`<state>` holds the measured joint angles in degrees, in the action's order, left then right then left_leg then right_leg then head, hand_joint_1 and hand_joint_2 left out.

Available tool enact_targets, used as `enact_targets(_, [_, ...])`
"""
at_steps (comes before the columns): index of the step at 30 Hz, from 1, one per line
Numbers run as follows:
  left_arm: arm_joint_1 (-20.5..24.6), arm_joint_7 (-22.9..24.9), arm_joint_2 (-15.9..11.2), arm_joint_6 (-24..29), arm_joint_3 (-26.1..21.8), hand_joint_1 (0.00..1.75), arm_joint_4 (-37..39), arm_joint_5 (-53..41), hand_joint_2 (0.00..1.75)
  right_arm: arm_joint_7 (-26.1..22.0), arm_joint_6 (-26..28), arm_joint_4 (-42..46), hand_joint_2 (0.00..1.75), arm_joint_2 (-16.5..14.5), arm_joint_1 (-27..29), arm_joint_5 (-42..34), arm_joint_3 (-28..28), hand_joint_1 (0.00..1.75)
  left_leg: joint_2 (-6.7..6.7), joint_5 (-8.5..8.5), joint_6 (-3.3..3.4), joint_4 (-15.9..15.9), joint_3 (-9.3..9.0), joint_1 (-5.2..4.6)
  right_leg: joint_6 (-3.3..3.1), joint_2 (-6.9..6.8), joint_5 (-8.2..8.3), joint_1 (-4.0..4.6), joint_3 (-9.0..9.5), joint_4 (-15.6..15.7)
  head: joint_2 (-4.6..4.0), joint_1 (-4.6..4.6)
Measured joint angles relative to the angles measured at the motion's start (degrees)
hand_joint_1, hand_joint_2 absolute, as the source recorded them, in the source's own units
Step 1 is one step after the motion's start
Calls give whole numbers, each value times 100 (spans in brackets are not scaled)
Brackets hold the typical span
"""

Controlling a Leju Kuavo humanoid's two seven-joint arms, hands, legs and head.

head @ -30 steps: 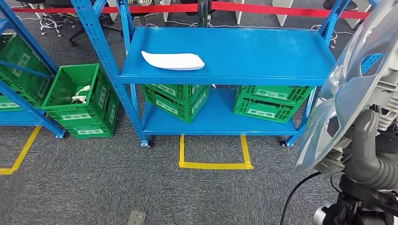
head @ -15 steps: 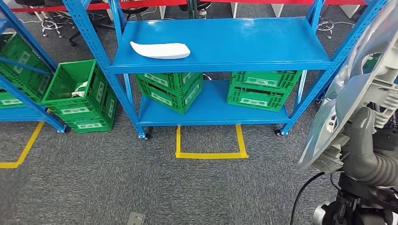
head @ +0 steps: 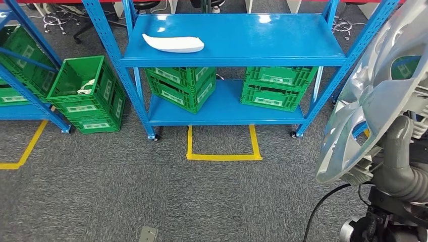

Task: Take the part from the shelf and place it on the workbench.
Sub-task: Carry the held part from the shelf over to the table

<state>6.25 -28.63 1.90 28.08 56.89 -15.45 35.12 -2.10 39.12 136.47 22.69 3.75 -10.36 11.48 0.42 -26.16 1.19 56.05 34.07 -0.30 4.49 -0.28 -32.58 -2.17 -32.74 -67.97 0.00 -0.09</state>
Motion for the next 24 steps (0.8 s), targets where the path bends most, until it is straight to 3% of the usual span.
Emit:
enact_targets(1, [2,17,-1,-5,1,0,1,0,175,-3,0,-1,175,0,-3,-7,-11,175,8,23,-39,82,110,18,65,12,81,-35,263,378,0,28])
enact_targets(3, [5,53,-2,-21,7,0,6,-1,175,-10,0,2,175,4,2,-25,-36,175,17,83,-126,224,278,23,47,45,18,-61,625,994,0,94])
enact_targets(4, [3,66,-5,-25,10,0,11,-2,175,-13,0,1,175,5,9,-34,-42,175,22,129,-171,259,332,16,-6,60,-44,-47,671,1118,0,111])
enact_targets(6, [-2,91,-14,-40,15,0,23,-2,175,-15,-1,-1,175,8,23,-42,-44,175,29,198,-253,278,402,25,-167,38,-10,-30,567,1093,0,89])
enact_targets(7, [-4,107,-19,-51,21,0,30,-2,175,-9,-1,0,175,8,27,-33,-43,175,26,110,-284,331,447,34,-236,22,39,-26,503,1073,0,67])
enact_targets(8, [-5,120,-21,-65,29,0,36,-1,175,3,-2,1,175,7,29,-16,-42,175,15,-97,-309,475,501,45,-307,3,95,-23,431,1068,0,41])
enact_targets(11, [1,143,-22,-95,46,0,44,4,175,76,-2,1,175,4,42,46,-38,175,-31,-996,-336,1407,647,70,-435,-34,281,28,190,1050,0,-35])
enact_targets(12, [3,147,-23,-103,48,0,44,6,175,98,-2,-1,175,3,46,60,-38,175,-40,-1103,-328,1679,637,72,-449,-42,346,52,103,1042,0,-46])
enact_targets(13, [3,150,-23,-109,50,0,44,9,175,111,-2,-1,175,1,51,69,-37,175,-45,-1059,-308,1824,570,70,-458,-46,410,78,12,1031,0,-52])
enact_targets(14, [4,153,-22,-114,52,0,44,14,175,117,-2,-2,175,-1,55,73,-37,175,-49,-898,-272,1803,424,62,-463,-47,477,107,-83,1020,0,-57])
enact_targets(16, [10,157,-24,-120,55,0,44,24,175,120,-2,-1,175,-2,63,74,-35,175,-65,-624,-146,1265,-134,15,-462,-42,608,155,-243,1004,0,-56])
enact_targets(18, [29,157,-27,-121,55,0,45,28,175,122,-2,1,175,-2,71,74,-34,175,-83,-687,-26,382,-796,-61,-434,-45,729,181,-321,1001,0,-56])
enact_targets(19, [40,157,-28,-122,55,0,45,28,175,123,-2,1,175,0,75,75,-33,175,-95,-757,0,78,-986,-93,-411,-53,796,179,-345,1011,0,-53])
enact_targets(21, [44,162,-26,-126,55,0,46,32,175,124,-2,1,175,7,87,75,-33,175,-113,-739,13,-141,-1018,-109,-359,-63,923,168,-407,1048,0,-56])
enact_targets(22, [39,167,-23,-128,55,0,46,37,175,125,-2,-1,175,12,94,75,-32,175,-113,-668,36,-162,-955,-103,-332,-58,876,161,-458,1027,0,-55])
enact_targets(23, [32,172,-20,-132,55,0,46,41,175,125,-2,-2,175,16,102,74,-32,175,-108,-590,69,-184,-884,-92,-307,-48,708,156,-519,922,0,-48])
enact_targets(24, [28,174,-15,-138,55,0,46,45,175,125,-2,-3,175,20,109,74,-32,175,-101,-508,100,-199,-803,-79,-283,-37,436,153,-591,710,0,-33])
